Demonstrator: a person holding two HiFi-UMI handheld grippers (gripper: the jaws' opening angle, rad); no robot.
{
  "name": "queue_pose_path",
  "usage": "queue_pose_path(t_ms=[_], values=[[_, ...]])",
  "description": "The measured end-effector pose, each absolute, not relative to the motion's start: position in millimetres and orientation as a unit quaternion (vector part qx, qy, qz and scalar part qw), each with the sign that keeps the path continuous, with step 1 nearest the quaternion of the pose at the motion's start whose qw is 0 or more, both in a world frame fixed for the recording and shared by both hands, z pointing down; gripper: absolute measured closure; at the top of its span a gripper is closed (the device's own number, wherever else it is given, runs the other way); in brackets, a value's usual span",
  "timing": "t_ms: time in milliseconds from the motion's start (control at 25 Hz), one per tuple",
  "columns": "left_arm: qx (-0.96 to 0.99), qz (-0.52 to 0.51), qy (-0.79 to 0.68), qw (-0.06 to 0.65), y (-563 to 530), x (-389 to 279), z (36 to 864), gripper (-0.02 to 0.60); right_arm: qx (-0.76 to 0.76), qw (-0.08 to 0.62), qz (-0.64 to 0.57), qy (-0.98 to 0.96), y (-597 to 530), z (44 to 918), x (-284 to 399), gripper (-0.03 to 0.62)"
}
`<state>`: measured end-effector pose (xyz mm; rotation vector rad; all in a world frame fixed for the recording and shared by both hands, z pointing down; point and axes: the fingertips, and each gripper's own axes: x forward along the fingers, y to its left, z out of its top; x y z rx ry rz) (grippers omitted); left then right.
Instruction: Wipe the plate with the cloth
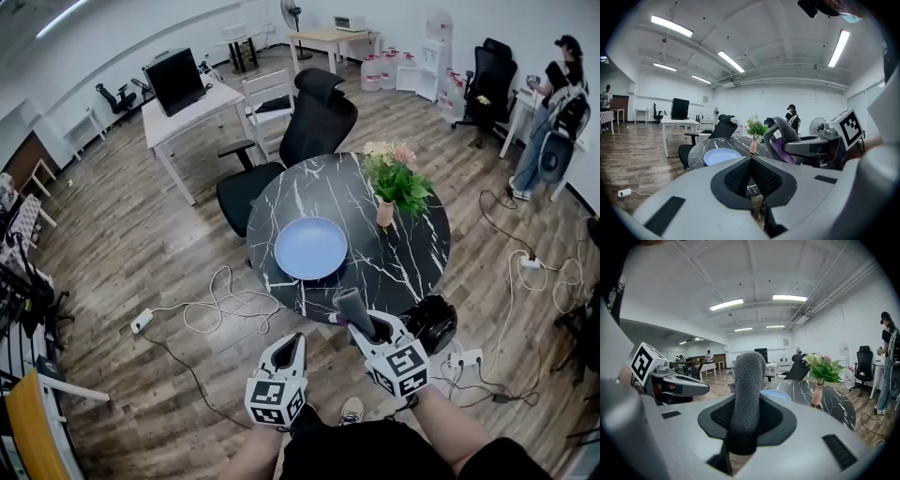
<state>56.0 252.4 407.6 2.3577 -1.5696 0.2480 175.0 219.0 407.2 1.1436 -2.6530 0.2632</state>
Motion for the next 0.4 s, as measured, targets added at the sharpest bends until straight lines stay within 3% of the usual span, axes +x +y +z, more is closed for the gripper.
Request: queue_pose_path(t_ms=[400], values=[[0.822, 0.081, -0.545, 0.146, 253.0, 58.7, 407.6, 0.563, 0.39, 0.12, 0.089, -0.908, 220.2, 409.6, 174.3, 0.482]])
